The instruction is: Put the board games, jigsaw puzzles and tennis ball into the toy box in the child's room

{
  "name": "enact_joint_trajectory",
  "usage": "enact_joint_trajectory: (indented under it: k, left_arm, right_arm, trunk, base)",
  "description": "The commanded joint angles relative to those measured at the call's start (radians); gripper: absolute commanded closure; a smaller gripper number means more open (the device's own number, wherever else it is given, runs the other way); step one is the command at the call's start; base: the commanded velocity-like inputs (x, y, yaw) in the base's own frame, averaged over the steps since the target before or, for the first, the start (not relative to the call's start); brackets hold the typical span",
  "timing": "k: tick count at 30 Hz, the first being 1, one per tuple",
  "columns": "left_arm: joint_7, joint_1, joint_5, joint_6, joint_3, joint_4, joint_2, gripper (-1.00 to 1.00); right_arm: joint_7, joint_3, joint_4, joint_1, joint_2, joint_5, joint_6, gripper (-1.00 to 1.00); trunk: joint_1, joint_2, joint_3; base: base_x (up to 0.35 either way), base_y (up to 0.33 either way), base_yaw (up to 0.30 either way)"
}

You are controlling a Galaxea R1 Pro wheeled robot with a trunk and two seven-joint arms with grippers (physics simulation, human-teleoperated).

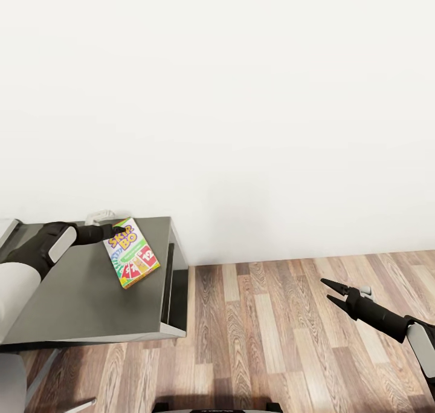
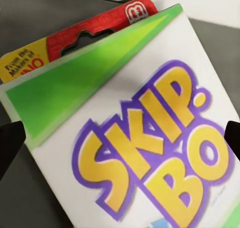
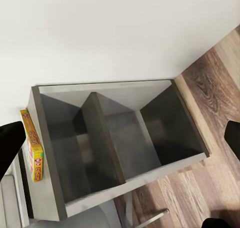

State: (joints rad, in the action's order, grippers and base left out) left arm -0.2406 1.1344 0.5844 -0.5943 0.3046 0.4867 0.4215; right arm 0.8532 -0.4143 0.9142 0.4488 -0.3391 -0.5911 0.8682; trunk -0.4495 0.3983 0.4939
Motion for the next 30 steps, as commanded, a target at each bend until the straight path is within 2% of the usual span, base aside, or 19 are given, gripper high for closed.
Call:
enact_joint_trajectory:
  k: [1, 11, 30]
  left_arm:
    - [-0.001, 0.001, 0.002, -0.002, 0.004, 0.0, 0.001, -1.0]
    - [0.002, 0.001, 0.004, -0.005, 0.004, -0.002, 0.016, -1.0]
    - [0.003, 0.001, 0.0, -0.004, 0.007, -0.002, 0.013, -1.0]
  right_arm:
    - [0.003, -0.001, 0.0, 0.001, 0.0, 0.0, 0.005, -1.0]
    - [0.003, -0.001, 0.0, 0.001, 0.0, 0.0, 0.005, -1.0]
    - [0.003, -0.001, 0.0, 0.001, 0.0, 0.0, 0.005, -1.0]
  trunk:
    - [-0.001, 0.002, 0.001]
    - [-0.001, 0.002, 0.005]
    - [-0.001, 0.002, 0.034]
  base:
    - [0.0, 0.0, 0.0]
    - [0.0, 0.0, 0.0]
    - [0.0, 0.0, 0.0]
